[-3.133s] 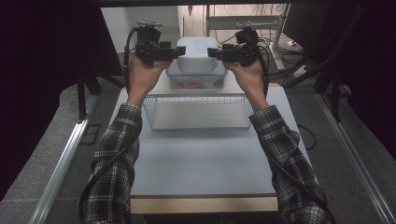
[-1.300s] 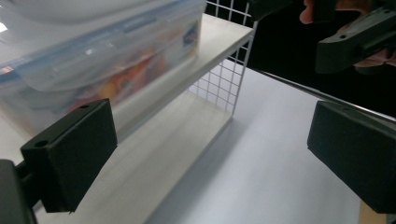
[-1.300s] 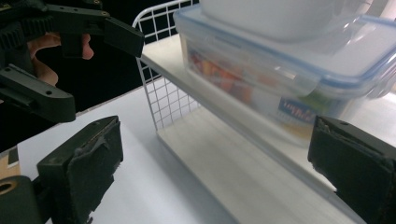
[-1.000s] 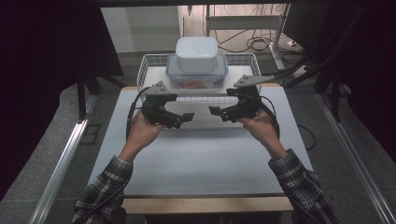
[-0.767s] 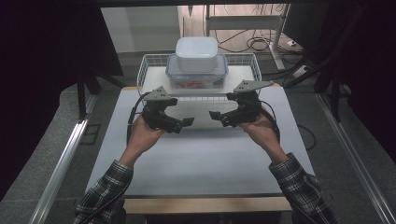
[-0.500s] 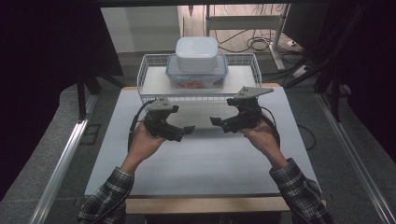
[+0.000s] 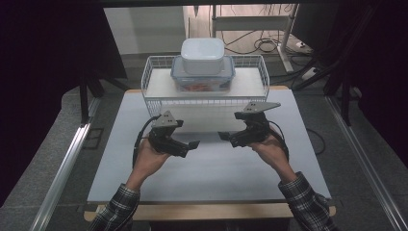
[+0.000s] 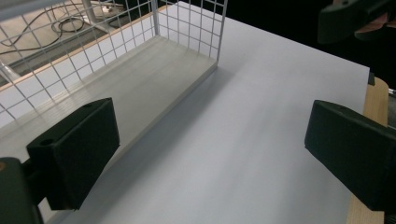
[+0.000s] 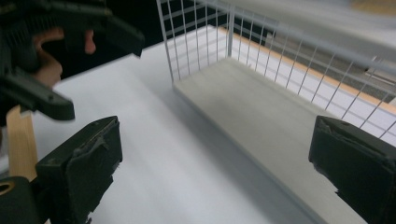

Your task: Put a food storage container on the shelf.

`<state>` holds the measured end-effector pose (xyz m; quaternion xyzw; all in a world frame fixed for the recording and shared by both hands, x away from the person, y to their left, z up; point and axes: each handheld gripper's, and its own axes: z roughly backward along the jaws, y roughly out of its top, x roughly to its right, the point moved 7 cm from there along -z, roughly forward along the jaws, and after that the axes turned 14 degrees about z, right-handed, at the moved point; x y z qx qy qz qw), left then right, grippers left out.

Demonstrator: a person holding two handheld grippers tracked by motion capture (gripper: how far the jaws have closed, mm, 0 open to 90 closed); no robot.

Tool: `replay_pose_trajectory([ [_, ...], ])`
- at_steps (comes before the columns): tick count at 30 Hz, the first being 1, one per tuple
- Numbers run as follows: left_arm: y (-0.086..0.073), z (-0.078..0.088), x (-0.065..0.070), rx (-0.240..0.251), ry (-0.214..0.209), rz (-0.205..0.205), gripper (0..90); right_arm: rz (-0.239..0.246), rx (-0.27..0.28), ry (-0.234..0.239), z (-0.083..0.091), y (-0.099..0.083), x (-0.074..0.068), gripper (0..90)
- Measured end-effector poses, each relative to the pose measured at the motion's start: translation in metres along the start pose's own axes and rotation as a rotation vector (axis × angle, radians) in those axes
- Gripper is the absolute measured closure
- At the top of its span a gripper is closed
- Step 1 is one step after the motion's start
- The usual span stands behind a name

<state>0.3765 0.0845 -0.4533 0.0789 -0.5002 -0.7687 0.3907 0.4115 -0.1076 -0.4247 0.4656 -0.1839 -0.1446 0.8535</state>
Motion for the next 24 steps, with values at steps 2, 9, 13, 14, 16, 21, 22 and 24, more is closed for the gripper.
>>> replay_pose_trajectory([
  [2, -0.003, 0.0, -0.001, -0.007, 0.017, -0.006, 3.1, 0.014, -0.012, -0.006, -0.001, -0.003, -0.002, 3.0],
  [9, -0.012, 0.0, -0.001, -0.019, 0.027, -0.004, 3.2, 0.011, -0.015, 0.005, 0.0, -0.01, -0.007, 2.7],
  [13, -0.019, -0.001, 0.0, -0.026, 0.026, 0.002, 3.3, 0.009, -0.022, 0.005, 0.001, -0.016, -0.011, 2.6],
  [14, -0.023, -0.002, 0.001, -0.034, 0.027, 0.002, 3.2, 0.007, -0.028, 0.004, 0.001, -0.02, -0.013, 2.6],
  [16, -0.025, -0.003, 0.001, -0.038, 0.026, 0.005, 3.3, 0.006, -0.029, 0.005, 0.001, -0.022, -0.013, 2.6],
  [21, -0.035, -0.004, 0.001, -0.047, 0.026, 0.006, 3.4, 0.0, -0.038, 0.003, 0.002, -0.034, -0.015, 2.7],
  [22, -0.035, -0.004, 0.001, -0.047, 0.026, 0.006, 3.4, 0.0, -0.038, 0.003, 0.002, -0.034, -0.015, 2.7],
  [24, -0.039, -0.004, 0.002, -0.048, 0.023, 0.005, 3.5, -0.001, -0.044, -0.007, 0.002, -0.038, -0.015, 2.8],
])
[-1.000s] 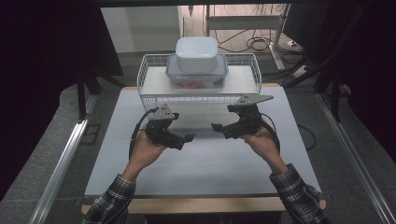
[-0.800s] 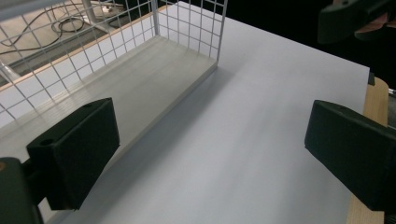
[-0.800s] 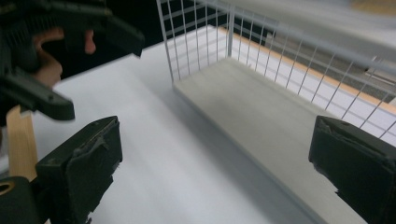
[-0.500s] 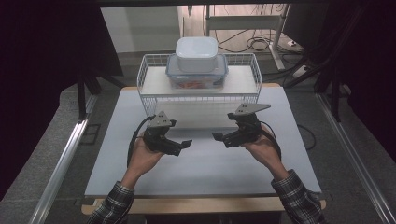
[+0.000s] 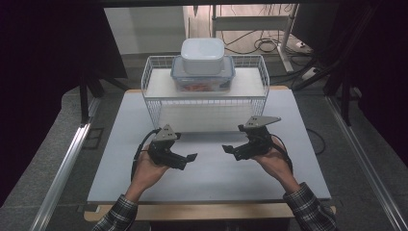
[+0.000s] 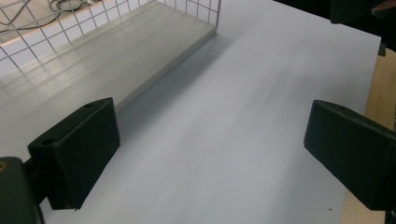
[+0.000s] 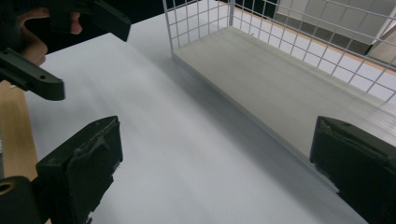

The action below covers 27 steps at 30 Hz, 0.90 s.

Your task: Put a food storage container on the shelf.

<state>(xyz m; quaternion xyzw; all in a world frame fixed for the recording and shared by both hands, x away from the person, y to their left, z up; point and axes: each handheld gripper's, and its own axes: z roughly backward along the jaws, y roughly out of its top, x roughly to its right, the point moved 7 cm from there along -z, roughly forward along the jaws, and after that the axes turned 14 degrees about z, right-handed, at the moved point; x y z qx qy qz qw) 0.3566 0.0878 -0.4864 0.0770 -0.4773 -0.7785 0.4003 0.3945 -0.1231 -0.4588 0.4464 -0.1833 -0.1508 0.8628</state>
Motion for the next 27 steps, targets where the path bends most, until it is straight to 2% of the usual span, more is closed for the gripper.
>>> replay_pose_trajectory([
  [5, -0.006, 0.001, 0.001, -0.004, 0.003, 0.001, 3.6, -0.009, 0.007, -0.009, 0.0, -0.003, 0.0, 3.4],
  [11, -0.013, 0.003, 0.001, -0.004, 0.01, 0.005, 3.7, 0.001, -0.01, -0.022, 0.0, -0.01, -0.004, 3.4],
  [15, -0.017, 0.005, 0.0, -0.002, 0.012, 0.005, 3.8, -0.012, -0.022, -0.034, 0.002, -0.017, -0.004, 2.2],
  [23, -0.025, 0.009, -0.002, 0.001, 0.028, -0.002, 3.6, -0.02, -0.028, -0.044, 0.01, -0.028, -0.003, 1.1],
  [26, -0.028, 0.012, -0.003, 0.009, 0.026, 0.004, 3.0, -0.025, -0.032, -0.051, 0.013, -0.031, -0.003, 0.9],
  [27, -0.03, 0.015, -0.004, 0.014, 0.013, 0.016, 2.8, -0.028, -0.035, -0.056, 0.015, -0.034, -0.002, 0.6],
])
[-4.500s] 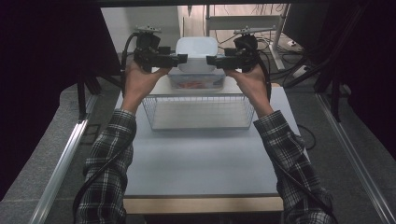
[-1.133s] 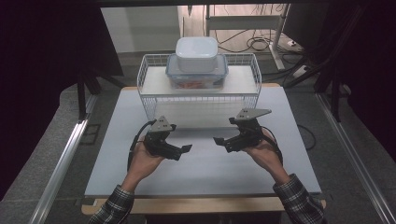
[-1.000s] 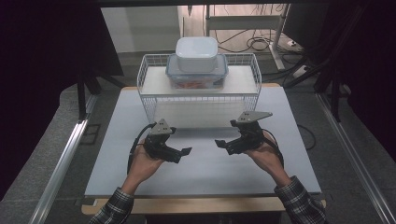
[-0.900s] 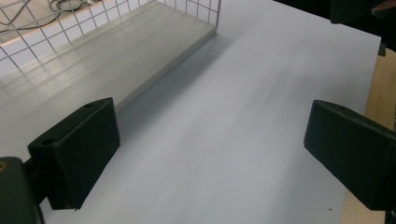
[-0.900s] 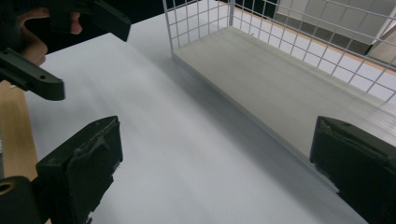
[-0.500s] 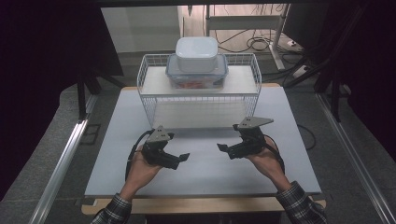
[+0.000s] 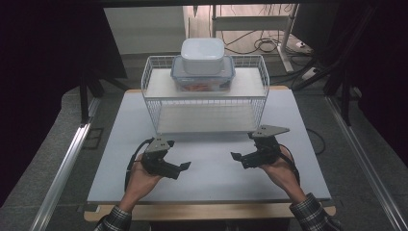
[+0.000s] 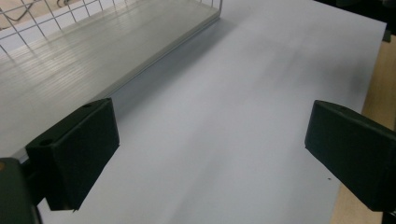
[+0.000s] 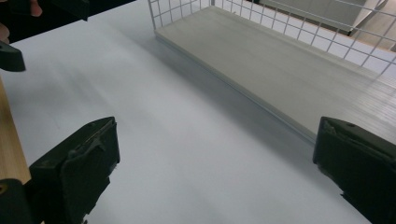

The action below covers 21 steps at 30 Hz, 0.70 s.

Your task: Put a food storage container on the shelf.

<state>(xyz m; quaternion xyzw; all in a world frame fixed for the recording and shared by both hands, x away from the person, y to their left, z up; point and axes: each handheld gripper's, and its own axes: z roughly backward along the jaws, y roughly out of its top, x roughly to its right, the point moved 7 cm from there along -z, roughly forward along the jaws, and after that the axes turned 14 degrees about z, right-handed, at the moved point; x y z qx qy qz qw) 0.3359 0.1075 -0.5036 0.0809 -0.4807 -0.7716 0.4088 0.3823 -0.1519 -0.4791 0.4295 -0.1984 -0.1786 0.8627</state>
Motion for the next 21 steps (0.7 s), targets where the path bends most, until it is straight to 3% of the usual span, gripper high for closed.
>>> replay_pose_trajectory([
  [11, -0.014, 0.01, -0.008, 0.006, 0.018, 0.019, 2.3, -0.006, -0.009, -0.028, 0.011, -0.015, 0.002, 0.0],
  [21, -0.029, 0.012, -0.011, 0.002, 0.052, 0.0, 2.6, -0.019, -0.023, -0.038, 0.016, -0.035, 0.003, 0.0],
])
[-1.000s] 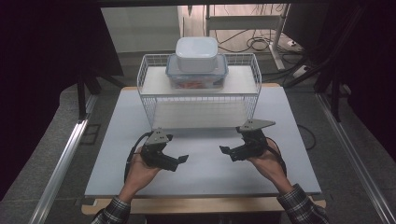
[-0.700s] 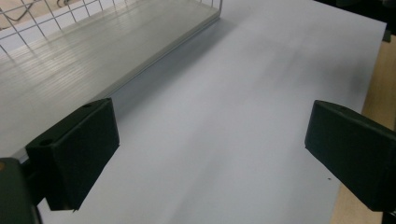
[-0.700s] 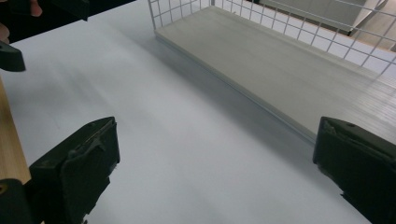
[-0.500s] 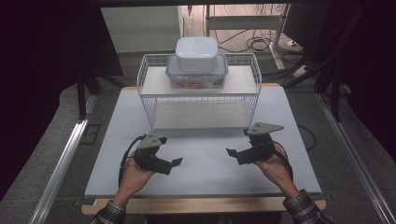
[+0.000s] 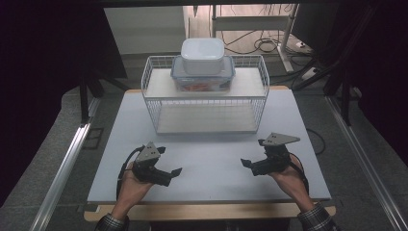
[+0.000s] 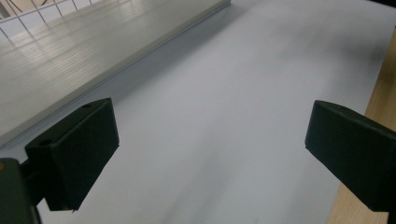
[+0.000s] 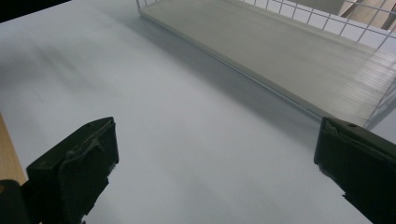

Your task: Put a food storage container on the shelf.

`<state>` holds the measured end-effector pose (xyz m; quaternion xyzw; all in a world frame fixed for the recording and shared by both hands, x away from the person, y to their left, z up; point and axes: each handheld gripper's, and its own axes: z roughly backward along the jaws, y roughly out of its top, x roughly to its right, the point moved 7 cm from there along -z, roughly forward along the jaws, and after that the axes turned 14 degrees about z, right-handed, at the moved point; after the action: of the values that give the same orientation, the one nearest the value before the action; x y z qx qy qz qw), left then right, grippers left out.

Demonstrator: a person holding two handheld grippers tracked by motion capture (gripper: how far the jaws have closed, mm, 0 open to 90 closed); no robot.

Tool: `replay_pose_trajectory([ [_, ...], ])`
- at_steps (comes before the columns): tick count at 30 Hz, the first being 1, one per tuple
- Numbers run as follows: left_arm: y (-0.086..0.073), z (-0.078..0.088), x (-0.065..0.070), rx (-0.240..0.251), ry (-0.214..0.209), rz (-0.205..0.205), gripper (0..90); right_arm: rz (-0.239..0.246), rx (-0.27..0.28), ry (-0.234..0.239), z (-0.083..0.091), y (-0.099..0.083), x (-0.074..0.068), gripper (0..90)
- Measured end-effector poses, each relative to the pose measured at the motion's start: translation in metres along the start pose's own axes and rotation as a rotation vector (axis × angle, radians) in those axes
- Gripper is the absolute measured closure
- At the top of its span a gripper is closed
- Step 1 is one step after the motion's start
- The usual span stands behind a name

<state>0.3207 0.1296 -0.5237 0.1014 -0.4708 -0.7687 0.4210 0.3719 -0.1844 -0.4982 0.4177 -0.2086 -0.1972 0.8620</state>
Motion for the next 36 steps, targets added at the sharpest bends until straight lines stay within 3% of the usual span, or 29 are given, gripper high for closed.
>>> replay_pose_trajectory([
  [13, -0.012, 0.004, -0.006, 0.004, 0.034, 0.009, 2.5, -0.006, 0.005, -0.028, 0.012, -0.019, 0.002, 0.3],
  [23, -0.026, 0.006, -0.011, -0.005, 0.057, 0.025, 2.0, -0.024, -0.025, -0.038, 0.018, -0.039, 0.002, 0.5],
  [31, -0.037, 0.003, -0.011, -0.032, 0.054, 0.045, 1.1, -0.04, -0.057, -0.048, 0.022, -0.057, 0.001, 0.5],
  [36, -0.046, -0.003, -0.014, -0.074, 0.066, 0.047, 0.9, -0.048, -0.087, -0.043, 0.021, -0.067, 0.0, 0.5],
])
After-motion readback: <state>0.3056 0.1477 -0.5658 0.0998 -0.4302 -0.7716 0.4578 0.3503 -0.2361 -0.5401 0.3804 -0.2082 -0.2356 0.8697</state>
